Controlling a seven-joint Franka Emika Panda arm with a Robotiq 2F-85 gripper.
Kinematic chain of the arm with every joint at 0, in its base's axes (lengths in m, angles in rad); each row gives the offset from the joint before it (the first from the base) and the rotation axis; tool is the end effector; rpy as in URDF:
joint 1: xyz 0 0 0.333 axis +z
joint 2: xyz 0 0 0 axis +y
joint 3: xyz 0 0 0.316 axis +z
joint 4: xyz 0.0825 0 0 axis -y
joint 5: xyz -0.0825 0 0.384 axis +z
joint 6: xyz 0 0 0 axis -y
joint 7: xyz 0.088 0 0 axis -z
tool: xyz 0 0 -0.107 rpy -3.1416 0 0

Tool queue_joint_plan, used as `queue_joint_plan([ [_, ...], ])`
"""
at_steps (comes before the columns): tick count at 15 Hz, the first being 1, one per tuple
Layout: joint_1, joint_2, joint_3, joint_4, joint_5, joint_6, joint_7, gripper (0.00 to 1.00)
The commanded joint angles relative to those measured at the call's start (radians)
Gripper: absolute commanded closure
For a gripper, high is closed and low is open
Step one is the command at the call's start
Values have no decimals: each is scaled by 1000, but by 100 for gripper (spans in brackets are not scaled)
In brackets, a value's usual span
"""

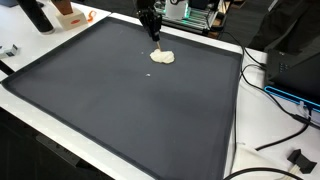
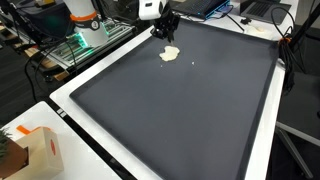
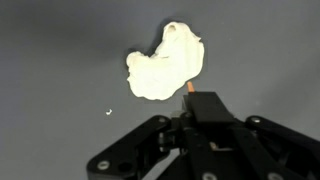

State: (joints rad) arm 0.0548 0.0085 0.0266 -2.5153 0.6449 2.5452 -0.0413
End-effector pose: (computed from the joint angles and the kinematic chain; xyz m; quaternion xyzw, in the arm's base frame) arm 0.4621 0.0300 0.2765 -0.9626 0.2016 -0.0065 0.1811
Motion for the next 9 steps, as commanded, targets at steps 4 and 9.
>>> queue_joint_plan([
  [4,7,-91,39,-68,-399,24,363,97],
  [9,-1,-102,74,-47,-744,-39,642,97],
])
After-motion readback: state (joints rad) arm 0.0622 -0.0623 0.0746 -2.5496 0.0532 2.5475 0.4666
